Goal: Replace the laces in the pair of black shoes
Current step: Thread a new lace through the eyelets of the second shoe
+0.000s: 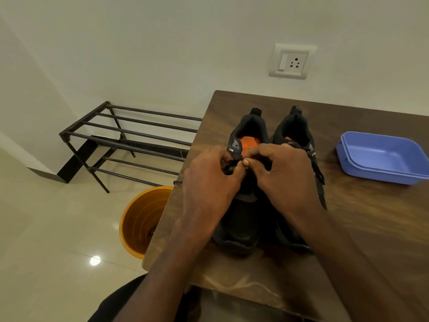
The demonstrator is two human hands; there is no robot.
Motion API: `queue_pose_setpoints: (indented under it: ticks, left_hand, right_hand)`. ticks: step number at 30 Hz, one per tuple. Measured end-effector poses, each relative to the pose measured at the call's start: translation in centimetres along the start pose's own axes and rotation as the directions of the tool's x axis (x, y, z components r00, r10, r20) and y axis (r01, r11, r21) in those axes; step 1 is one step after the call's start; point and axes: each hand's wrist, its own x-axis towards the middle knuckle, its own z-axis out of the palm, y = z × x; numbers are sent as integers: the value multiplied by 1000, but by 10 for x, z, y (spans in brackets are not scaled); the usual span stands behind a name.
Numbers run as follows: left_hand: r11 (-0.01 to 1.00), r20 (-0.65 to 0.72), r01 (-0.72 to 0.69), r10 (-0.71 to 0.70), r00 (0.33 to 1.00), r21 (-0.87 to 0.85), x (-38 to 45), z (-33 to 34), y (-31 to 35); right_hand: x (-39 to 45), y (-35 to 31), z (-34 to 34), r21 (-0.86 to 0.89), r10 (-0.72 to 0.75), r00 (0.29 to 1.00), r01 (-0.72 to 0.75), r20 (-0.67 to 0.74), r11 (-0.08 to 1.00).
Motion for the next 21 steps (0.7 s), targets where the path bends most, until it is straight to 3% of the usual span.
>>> queue_pose_setpoints:
  ticks: [8,14,21]
  left_hand:
    - [1000,-24,16,-16,1000,-26,0,-4,2]
    - [999,-37,55,-54,998,1,1,-5,2]
    - [996,-32,84,-85,996,-37,2,-7,1]
  right_hand:
    - [6,-5,2,4,-2,994,1,113,1000]
    - [3,-6,5,7,-66,997,67,-31,998]
    - [6,-3,7,46,-87,996,88,-7,995]
